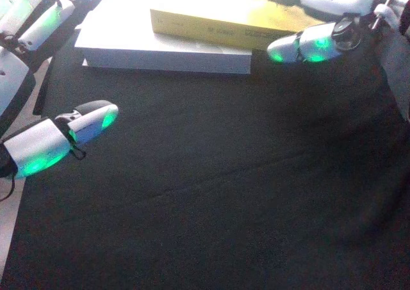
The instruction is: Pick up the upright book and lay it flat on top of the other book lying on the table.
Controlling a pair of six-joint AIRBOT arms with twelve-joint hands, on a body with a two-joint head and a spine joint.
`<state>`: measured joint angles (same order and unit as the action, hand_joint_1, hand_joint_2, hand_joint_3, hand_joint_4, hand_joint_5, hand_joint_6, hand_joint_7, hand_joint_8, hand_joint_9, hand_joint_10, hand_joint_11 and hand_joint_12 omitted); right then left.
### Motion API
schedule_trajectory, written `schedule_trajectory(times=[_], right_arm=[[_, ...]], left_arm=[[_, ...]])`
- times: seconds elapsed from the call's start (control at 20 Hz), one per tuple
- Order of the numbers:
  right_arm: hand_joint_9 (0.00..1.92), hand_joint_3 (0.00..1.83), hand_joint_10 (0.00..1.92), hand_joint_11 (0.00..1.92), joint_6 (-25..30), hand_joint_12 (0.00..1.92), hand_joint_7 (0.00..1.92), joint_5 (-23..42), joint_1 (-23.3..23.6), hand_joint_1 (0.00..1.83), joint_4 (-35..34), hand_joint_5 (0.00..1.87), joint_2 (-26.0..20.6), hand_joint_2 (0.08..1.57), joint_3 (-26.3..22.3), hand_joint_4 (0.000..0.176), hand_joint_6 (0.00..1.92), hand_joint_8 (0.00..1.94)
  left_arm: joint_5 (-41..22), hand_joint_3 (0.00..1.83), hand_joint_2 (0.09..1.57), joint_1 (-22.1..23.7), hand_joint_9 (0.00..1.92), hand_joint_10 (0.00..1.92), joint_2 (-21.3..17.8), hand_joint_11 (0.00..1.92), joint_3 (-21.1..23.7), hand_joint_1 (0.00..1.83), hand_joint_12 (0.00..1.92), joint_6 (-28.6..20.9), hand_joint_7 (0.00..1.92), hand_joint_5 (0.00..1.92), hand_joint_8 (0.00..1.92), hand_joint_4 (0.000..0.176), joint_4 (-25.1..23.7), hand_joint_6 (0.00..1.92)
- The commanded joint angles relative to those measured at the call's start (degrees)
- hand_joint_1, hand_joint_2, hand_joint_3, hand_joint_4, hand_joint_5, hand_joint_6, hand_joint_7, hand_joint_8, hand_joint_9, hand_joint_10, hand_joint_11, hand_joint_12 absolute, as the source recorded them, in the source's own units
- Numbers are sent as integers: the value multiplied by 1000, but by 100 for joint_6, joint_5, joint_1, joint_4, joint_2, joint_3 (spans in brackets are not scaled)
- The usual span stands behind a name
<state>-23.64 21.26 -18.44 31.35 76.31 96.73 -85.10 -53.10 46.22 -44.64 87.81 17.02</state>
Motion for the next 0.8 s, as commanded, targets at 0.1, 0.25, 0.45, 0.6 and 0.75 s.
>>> schedule_trajectory(times=[0.1,0.25,0.45,0.6,0.75], right_arm=[[0,0,0,0,26,0,0,624,124,172,-51,0,-201,1122,-279,107,0,0],[0,0,0,0,29,0,0,1224,129,386,-170,0,-943,1098,-1153,65,0,0],[0,15,0,0,133,0,0,2299,56,58,-387,0,-2014,1230,-2198,0,0,0],[0,12,0,0,902,0,0,3220,-331,206,-457,0,-2329,1226,-2399,0,0,0],[0,19,0,0,1019,0,0,4090,-1013,212,-1061,0,-2709,1248,-2685,34,0,0]], left_arm=[[-696,0,1184,27,0,0,-6,0,-20,388,0,-26,0,0,0,176,-117,0],[-705,0,1184,-49,0,0,-56,0,34,346,0,-36,0,0,0,156,-63,0],[-788,0,1177,-260,0,0,-181,0,145,346,0,-39,0,0,0,148,87,0],[-957,5,1192,-461,0,0,-269,0,217,405,0,-67,0,0,0,170,190,0],[-1035,3,1191,-541,0,0,-295,0,225,381,0,-136,0,0,0,169,228,0]])
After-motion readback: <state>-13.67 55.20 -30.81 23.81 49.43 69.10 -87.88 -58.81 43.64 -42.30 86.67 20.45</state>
